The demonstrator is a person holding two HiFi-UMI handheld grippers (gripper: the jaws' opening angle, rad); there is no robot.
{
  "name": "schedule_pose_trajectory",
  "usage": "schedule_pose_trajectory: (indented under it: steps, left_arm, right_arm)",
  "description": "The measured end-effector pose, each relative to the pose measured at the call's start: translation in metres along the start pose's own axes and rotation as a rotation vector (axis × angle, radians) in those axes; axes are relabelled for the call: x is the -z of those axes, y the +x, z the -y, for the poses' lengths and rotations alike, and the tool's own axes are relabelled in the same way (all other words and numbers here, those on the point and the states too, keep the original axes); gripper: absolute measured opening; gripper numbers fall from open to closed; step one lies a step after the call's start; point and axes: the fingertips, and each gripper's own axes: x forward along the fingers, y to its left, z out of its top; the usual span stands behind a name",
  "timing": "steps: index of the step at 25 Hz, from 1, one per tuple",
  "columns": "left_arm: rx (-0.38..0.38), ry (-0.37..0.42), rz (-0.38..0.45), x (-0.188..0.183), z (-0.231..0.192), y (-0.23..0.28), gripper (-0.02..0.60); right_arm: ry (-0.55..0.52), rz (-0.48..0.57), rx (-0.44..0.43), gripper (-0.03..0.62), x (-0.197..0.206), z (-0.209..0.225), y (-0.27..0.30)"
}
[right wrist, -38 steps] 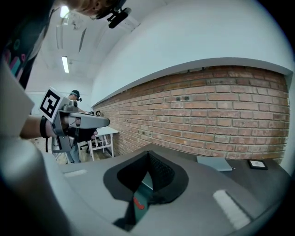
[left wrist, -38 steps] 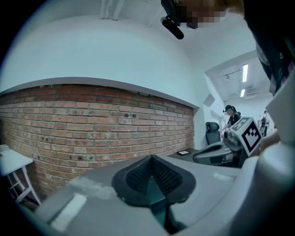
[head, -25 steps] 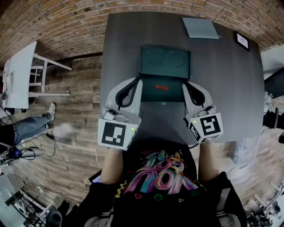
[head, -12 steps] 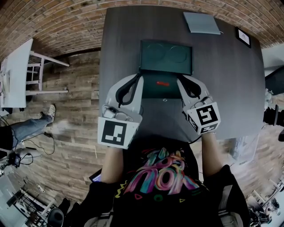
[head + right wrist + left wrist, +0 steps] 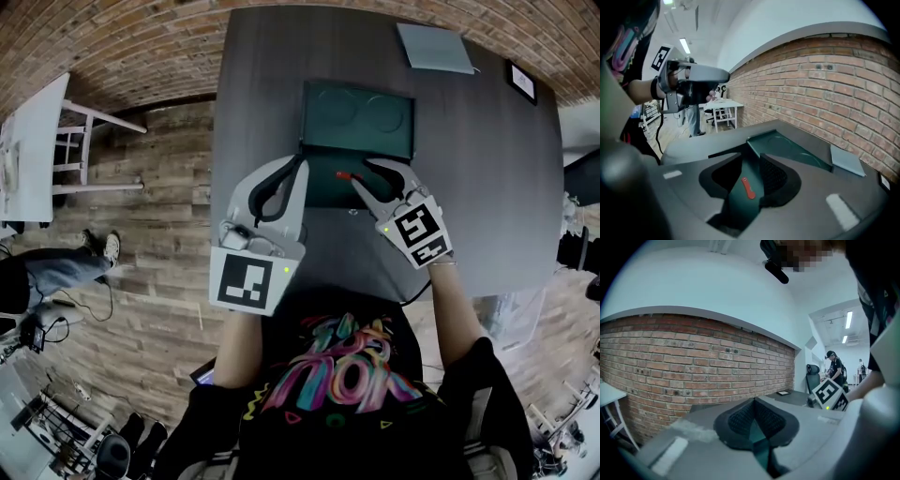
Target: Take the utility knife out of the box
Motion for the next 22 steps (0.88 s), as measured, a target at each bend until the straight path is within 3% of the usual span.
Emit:
schedule_pose_trajectory:
  steps: [7, 22]
  left_arm:
    - [0.002, -0.013, -0.007, 0.007, -0.002, -0.001, 0.002]
    - [-0.010, -0.028, -0.017, 0.014, -0.007, 0.001, 0.002]
  right_arm:
    - [-0.025, -0.131, -0.111, 0.137, 0.029, -0.008, 0.021]
    - [-0.162, -0.321, -0.197, 0.158, 0.071, -0.014, 0.052]
